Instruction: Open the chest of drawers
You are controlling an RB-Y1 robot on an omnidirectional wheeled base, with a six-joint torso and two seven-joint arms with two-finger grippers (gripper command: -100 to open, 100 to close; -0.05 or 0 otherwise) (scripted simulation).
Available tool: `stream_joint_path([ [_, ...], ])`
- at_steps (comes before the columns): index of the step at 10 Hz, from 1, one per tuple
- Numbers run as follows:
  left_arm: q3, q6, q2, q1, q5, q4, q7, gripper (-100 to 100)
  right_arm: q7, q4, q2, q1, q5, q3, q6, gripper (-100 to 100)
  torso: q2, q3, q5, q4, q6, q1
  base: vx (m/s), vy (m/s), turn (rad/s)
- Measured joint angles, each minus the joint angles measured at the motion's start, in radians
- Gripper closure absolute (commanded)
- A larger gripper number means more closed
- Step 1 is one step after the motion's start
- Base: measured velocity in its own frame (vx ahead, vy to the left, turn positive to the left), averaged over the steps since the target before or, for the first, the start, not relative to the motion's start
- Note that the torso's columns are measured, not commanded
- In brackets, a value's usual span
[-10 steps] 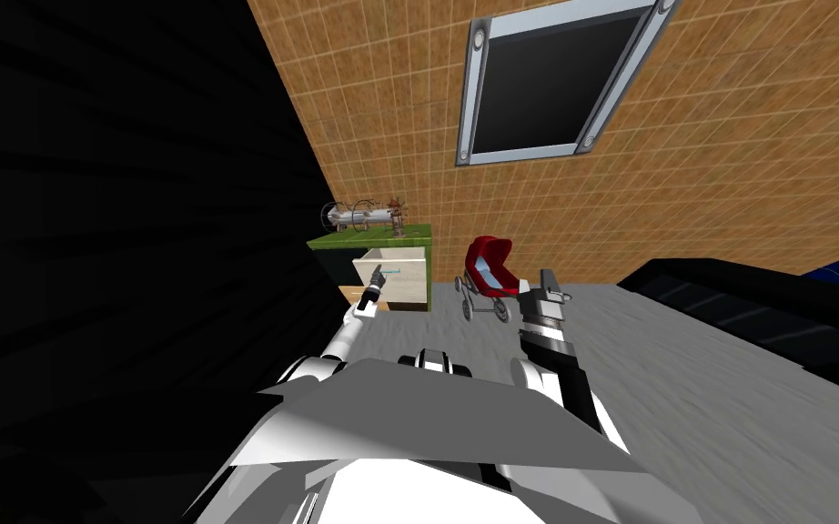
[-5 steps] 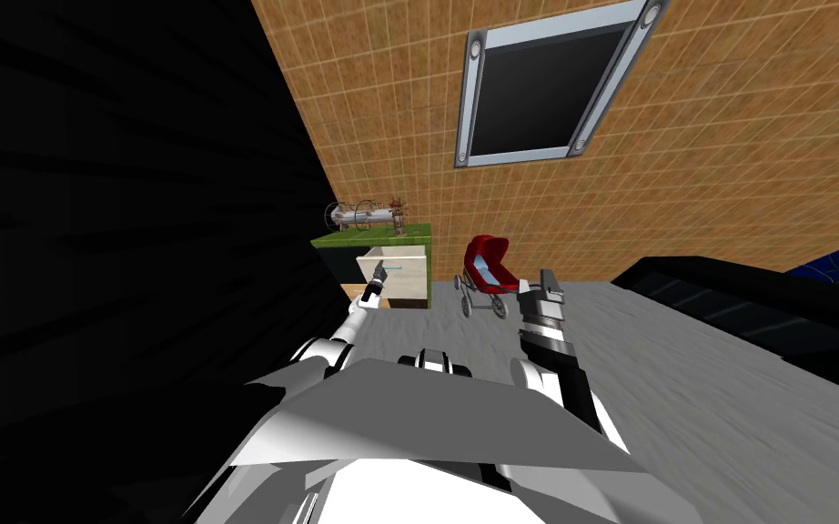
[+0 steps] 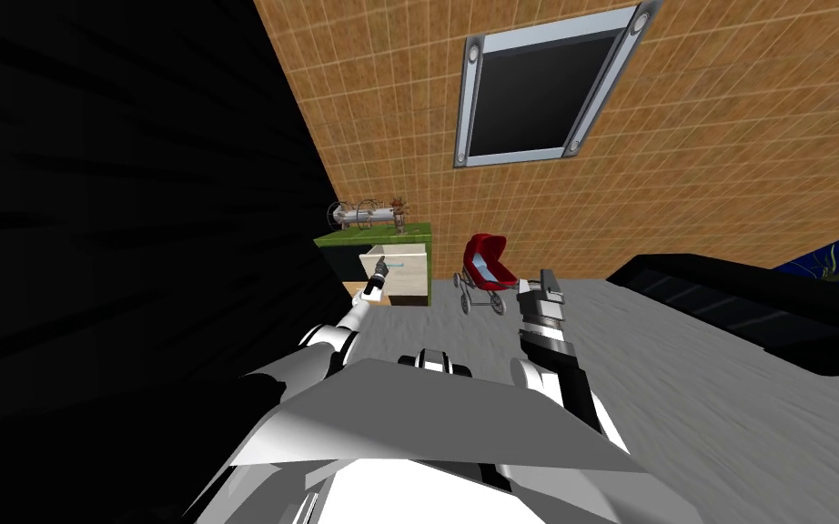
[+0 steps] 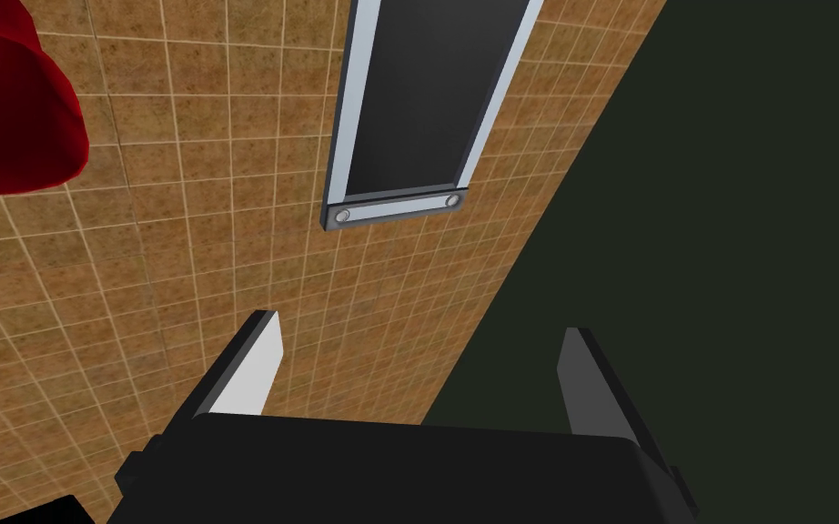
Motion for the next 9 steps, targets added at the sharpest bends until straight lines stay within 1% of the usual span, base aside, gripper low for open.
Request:
stream_joint_path([
  [1, -0.003, -0.008, 0.003, -0.033, 0.004, 0.04, -0.001, -100, 0.0, 0.0, 0.0, 0.0, 0.0, 0.0, 0.0, 0, -0.003, -0.002, 0.0, -0.001, 0.0, -0.001, -0.013, -0.005, 0.0],
  [2, -0.002, -0.006, 0.001, -0.052, 0.005, 0.068, -0.004, -100, 0.0, 0.0, 0.0, 0.0, 0.0, 0.0, 0.0, 0, -0.005, -0.003, 0.0, -0.001, 0.0, -0.001, -0.08, -0.012, -0.016],
  [3, -0.01, -0.013, 0.007, -0.088, 0.025, 0.112, -0.019, -100, 0.0, 0.0, 0.0, 0.0, 0.0, 0.0, 0.0, 0, -0.002, -0.002, 0.0, -0.001, 0.0, -0.002, -0.113, 0.013, -0.016],
  [4, -0.012, -0.011, 0.009, -0.116, 0.038, 0.143, -0.035, -100, 0.0, 0.0, 0.0, 0.0, 0.0, 0.0, 0.0, 0, 0.001, 0.001, -0.001, 0.001, 0.0, 0.0, -0.064, 0.009, -0.015],
  [5, -0.016, -0.007, 0.01, -0.143, 0.042, 0.175, -0.039, -100, 0.0, 0.0, 0.0, 0.0, 0.0, 0.0, 0.0, 0, 0.0, 0.0, -0.002, 0.003, -0.001, -0.001, -0.018, 0.001, -0.01],
  [6, -0.016, -0.005, 0.01, -0.145, 0.042, 0.18, -0.039, 0, 0.0, 0.0, 0.0, 0.0, 0.0, 0.0, 0.0, 0, -0.001, -0.001, -0.002, 0.002, -0.001, -0.002, 0.0, 0.0, 0.0],
  [9, -0.017, -0.003, 0.008, -0.142, 0.042, 0.181, -0.039, 0, 0.0, 0.0, 0.0, 0.0, 0.0, 0.0, 0.0, 0, -0.002, -0.001, -0.001, 0.0, 0.0, -0.001, 0.0, 0.0, 0.0],
])
